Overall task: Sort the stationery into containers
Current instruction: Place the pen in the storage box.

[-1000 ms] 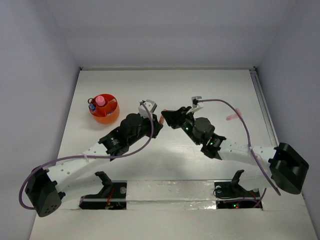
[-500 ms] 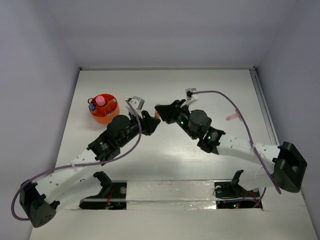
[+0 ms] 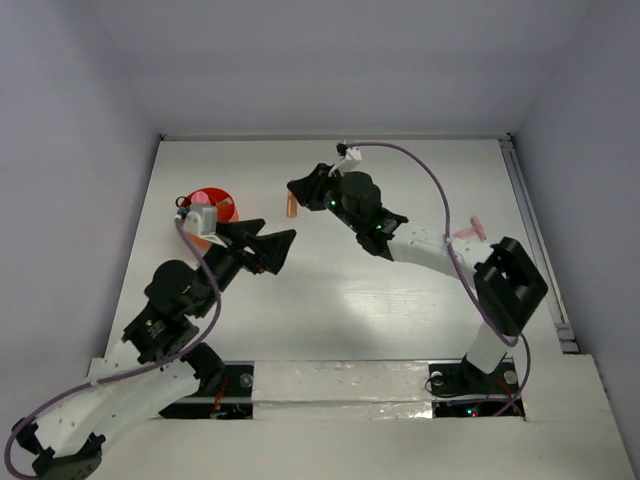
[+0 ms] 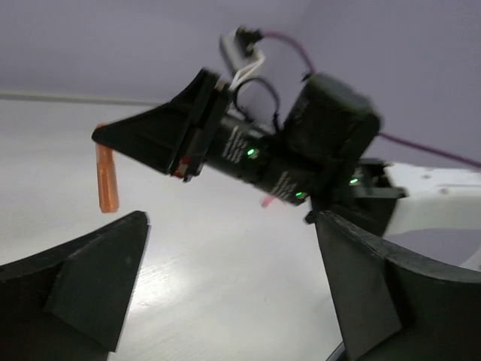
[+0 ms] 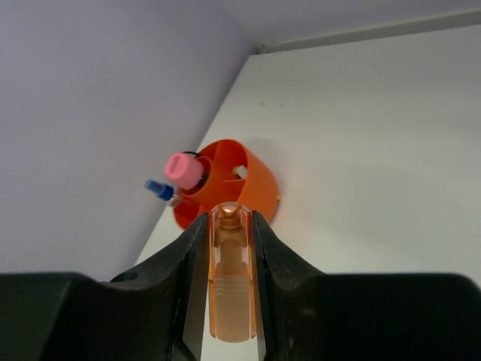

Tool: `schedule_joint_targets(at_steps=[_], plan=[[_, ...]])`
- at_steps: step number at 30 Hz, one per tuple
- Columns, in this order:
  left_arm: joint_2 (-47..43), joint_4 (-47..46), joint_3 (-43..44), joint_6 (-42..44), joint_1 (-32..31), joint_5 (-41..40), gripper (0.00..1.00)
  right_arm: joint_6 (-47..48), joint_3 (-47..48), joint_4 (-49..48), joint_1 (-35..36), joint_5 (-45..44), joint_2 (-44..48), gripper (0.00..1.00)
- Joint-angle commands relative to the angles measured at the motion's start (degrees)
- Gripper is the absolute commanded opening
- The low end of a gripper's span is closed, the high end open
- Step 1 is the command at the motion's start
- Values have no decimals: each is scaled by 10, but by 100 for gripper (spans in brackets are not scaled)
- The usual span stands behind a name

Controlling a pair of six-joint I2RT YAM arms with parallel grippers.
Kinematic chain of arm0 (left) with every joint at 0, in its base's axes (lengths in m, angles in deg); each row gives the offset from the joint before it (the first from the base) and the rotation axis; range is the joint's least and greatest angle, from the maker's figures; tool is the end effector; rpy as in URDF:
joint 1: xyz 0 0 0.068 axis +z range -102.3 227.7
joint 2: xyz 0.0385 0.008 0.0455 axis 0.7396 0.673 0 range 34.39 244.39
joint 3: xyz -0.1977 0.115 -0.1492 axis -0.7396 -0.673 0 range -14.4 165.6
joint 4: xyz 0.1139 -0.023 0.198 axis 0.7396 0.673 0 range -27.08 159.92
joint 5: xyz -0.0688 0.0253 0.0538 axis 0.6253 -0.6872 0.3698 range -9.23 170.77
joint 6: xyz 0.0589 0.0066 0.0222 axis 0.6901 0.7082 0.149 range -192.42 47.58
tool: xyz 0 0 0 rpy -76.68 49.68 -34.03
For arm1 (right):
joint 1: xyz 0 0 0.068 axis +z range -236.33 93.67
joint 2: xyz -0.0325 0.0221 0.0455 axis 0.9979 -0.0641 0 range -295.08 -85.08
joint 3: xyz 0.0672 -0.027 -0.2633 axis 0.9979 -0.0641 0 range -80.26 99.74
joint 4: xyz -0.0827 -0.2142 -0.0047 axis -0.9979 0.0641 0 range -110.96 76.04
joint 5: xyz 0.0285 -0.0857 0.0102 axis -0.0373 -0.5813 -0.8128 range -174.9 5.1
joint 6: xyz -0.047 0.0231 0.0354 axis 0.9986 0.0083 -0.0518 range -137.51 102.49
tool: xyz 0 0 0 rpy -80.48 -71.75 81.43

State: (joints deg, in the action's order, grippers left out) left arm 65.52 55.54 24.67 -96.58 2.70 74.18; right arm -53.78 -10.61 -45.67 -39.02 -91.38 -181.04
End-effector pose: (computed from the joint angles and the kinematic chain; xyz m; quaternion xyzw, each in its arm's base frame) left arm 0.0832 -0.0754 0.3710 0.0646 0.6038 -0.4219 0.6732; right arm 0.2652 0.2792 0.3333 -0.0295 0.7163 0.4336 0.5459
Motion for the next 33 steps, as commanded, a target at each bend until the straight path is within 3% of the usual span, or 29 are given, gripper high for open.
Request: schedule_joint_targets(at_steps=[1,2,6,13,17,24,28,33], plan=[[-53,73,53,17,-2,-57,94,-10,52,-66,-1,28,-48,0],[-63,96,59,28,-2,-71,99,-15,67,-95,-1,44,-80,0],[-97,169,88,62,-2,-141,99,-28,129,-158,-1,87,-169,0],[-129,182,62,103,-2,-222,99,33,267,-213,34,71,-314,0],[-136,182,45,102,3,-216,99,63,397,-174,46,68,-388,0],[-129,169,37,113,27,-183,99,93,516,-138,58,41,-480,0],[-128,160,34,119,60,-153,99,111,558,-120,63,38,-515,0],[-131,148,29,123,87,-124,99,110,545,-129,63,29,-523,0]])
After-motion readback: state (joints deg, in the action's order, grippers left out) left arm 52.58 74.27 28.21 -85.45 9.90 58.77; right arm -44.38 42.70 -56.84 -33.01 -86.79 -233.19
